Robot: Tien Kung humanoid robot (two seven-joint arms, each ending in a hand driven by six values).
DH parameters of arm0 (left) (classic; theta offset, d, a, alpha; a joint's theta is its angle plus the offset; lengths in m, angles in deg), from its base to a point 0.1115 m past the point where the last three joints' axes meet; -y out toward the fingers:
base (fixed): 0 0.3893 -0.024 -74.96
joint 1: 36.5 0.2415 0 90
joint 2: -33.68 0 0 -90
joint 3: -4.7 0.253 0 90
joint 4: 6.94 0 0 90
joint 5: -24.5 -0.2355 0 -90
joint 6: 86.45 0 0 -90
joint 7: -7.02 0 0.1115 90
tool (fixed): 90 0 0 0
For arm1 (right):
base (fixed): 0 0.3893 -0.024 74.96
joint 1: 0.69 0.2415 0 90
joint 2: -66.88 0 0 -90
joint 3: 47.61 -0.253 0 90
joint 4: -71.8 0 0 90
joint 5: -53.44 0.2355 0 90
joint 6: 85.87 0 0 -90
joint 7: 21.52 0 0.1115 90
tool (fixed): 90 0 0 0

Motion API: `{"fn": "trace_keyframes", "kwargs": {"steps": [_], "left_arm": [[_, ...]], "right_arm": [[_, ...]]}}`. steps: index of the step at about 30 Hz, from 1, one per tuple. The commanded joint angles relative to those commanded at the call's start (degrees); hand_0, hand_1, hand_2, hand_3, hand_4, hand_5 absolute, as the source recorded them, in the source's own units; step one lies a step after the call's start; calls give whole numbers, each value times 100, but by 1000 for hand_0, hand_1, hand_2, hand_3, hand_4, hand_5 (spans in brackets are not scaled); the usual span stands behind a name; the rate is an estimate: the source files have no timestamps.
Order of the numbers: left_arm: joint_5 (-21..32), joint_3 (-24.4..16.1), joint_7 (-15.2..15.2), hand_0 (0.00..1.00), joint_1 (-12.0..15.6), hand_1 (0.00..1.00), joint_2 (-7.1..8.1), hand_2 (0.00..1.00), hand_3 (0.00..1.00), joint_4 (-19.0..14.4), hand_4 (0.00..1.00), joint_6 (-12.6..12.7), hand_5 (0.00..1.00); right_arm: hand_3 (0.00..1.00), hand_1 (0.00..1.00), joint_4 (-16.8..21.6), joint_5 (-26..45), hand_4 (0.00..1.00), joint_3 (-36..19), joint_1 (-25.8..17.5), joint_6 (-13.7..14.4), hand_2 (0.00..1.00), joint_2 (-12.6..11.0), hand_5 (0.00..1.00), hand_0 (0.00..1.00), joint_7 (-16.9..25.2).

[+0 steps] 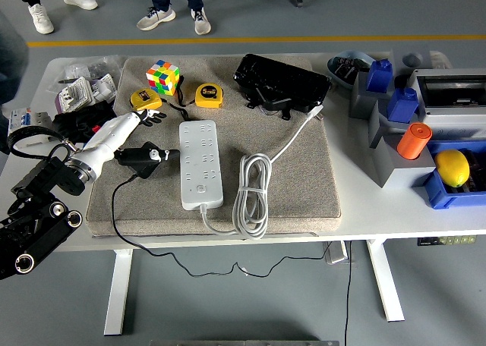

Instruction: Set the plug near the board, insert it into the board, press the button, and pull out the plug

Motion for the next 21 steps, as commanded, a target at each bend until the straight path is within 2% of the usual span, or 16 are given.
{"fn": "trace_keyframes", "kwargs": {"steps": [2,10,21], "left_arm": [[-21,36,39,748,-5,738,1,776,811,13,998,4,600],[-121,135,73,742,-28,728,2,772,806,210,998,182,594],[-39,284,150,728,-66,712,3,743,783,538,998,252,580]], "right_arm": [[616,717,-3,5,998,0,1,0,720,1,637,715,0],[617,717,-3,15,998,18,1,0,720,-6,636,714,0],[616,715,4,10,998,47,4,0,719,-24,636,715,0]]}}
